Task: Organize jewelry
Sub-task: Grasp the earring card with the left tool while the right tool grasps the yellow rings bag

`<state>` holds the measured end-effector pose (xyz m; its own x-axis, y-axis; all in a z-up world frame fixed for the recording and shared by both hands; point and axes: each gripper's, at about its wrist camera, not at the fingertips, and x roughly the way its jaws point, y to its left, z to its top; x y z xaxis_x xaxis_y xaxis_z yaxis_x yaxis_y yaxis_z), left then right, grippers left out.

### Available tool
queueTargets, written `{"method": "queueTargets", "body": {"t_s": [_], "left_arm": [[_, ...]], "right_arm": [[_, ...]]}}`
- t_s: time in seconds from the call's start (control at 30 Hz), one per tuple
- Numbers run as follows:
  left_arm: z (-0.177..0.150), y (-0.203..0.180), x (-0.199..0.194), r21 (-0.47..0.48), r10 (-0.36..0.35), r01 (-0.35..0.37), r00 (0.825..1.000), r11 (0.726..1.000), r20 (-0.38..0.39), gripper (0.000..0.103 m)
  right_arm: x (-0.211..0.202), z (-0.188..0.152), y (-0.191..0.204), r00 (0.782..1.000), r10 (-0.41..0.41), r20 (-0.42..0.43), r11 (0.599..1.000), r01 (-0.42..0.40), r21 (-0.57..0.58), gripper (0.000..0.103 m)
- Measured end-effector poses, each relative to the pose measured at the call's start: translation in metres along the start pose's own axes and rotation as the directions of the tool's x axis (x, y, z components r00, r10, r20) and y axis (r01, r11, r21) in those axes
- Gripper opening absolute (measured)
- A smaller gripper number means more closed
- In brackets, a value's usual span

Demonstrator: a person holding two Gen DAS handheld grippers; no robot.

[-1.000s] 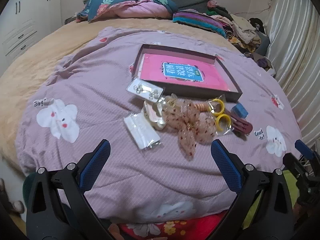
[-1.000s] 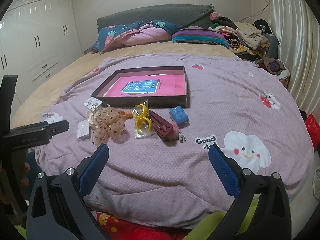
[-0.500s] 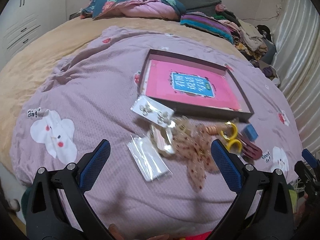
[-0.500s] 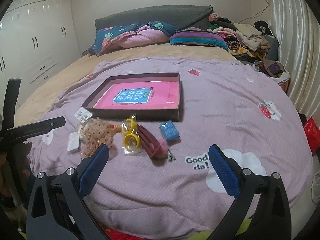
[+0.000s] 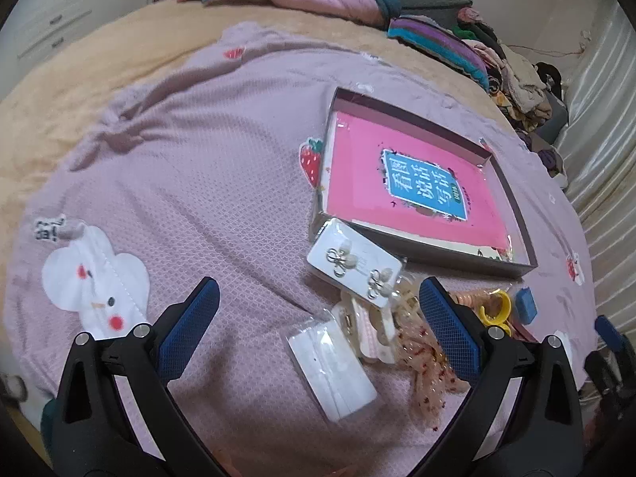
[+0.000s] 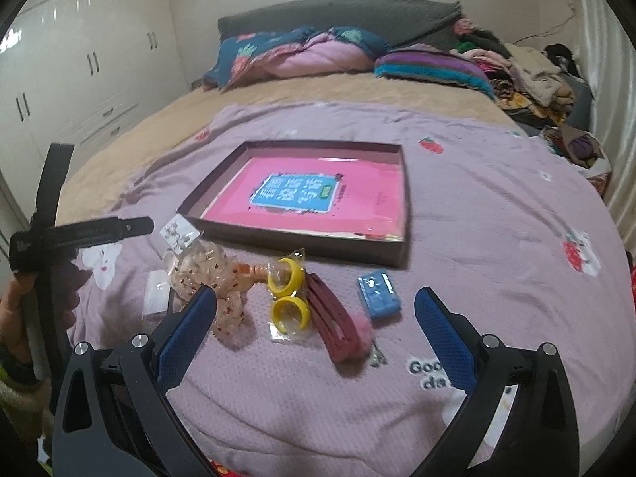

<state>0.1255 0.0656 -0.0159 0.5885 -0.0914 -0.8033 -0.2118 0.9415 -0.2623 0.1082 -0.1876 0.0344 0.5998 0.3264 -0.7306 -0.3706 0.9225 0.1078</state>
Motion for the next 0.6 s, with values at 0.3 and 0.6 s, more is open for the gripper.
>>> {"method": "queueTargets", "body": {"t_s": [0.3,0.6], "left_arm": [[0.002,0.023,0.029,-0.1,-0.11,0.102,0.991,0.99,-0.072,0.094],[0.007,0.017,0.054,-0.143,-0.193,0.176,0.974,0.974,-0.12,0.093]], "right_arm": [[0.057,0.008,0.022,0.996,0.009,-0.087,0.994,-0.018,-0.104,0.099],[0.096,0.012,0.024,0.988,0.039,-0.153,0.992,-0.056,-0.11,0.072]]}}
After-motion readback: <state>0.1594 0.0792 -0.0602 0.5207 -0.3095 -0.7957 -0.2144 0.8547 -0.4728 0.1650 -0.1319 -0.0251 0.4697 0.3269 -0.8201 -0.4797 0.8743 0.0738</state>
